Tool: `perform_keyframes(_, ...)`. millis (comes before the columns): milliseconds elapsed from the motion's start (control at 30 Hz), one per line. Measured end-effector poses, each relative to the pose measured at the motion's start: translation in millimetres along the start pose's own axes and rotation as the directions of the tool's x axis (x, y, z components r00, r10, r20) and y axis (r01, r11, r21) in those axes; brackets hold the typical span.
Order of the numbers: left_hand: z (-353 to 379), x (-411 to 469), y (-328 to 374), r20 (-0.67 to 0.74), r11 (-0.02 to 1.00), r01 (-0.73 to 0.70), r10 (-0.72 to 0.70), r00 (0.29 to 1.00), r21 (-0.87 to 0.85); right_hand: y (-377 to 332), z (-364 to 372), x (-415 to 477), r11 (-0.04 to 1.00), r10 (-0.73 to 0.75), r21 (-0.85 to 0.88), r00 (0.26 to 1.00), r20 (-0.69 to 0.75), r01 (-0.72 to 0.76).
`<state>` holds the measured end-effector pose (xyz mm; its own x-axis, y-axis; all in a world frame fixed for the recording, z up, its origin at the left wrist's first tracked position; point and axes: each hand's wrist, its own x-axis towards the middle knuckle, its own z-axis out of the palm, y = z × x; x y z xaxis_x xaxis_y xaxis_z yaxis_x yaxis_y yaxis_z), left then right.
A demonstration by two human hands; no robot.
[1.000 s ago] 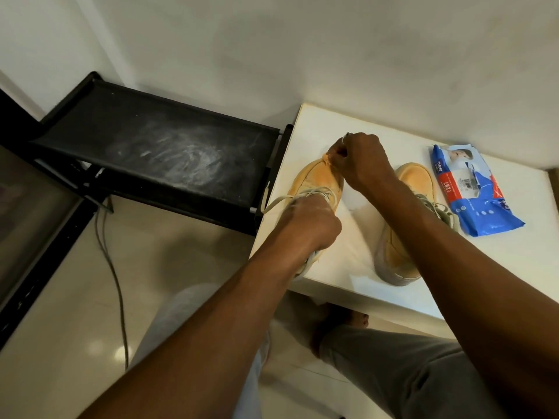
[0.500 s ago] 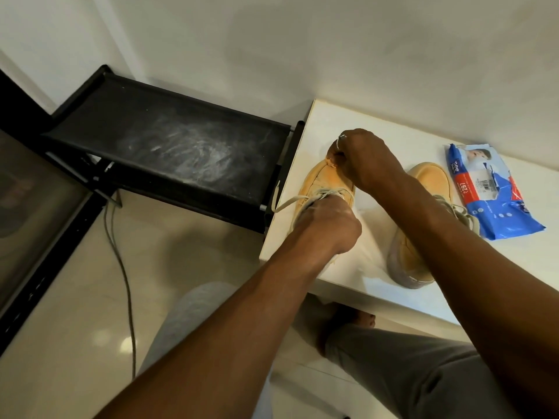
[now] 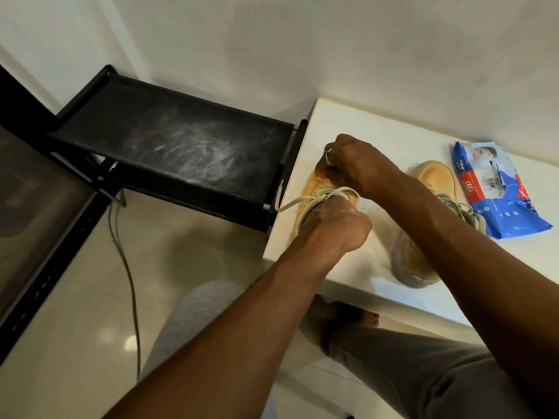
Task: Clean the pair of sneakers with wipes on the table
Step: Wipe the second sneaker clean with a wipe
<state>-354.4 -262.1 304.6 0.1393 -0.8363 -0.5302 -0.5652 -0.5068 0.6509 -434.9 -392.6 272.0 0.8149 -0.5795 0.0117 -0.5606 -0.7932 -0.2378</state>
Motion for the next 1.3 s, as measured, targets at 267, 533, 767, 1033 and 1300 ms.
perform_keyframes(267,0.3,1.1,1.9,0.002,1.0,0.01,-0.01,1.0,0.002,-0.4,-5.0,1.3,0.992,-0.037,0.125,0.995,0.094,0.025)
perform_keyframes(533,-3.0,1.0,1.6,0.049,1.0,0.0,0.0,0.999,-0.004,-12.1,-3.6,7.2,0.986,-0.094,0.155,0.977,0.192,0.064)
perform_keyframes(767,-5.4,-1.0,0.6,0.035,0.999,-0.005,0.007,0.999,-0.038,-13.3,4.1,7.6,0.994,0.011,-0.105,1.0,-0.015,-0.012)
perform_keyframes(1033,-7.2,1.2,-1.0,0.064,0.999,0.022,-0.02,0.998,-0.039,-0.6,2.5,5.9,0.94,0.181,-0.26,0.97,-0.161,-0.219)
perform_keyframes(1300,-12.8,-0.3,0.3,0.09,1.0,-0.019,0.018,0.996,0.012,2.0,3.4,-3.1,0.889,0.299,-0.285,0.926,-0.23,-0.358)
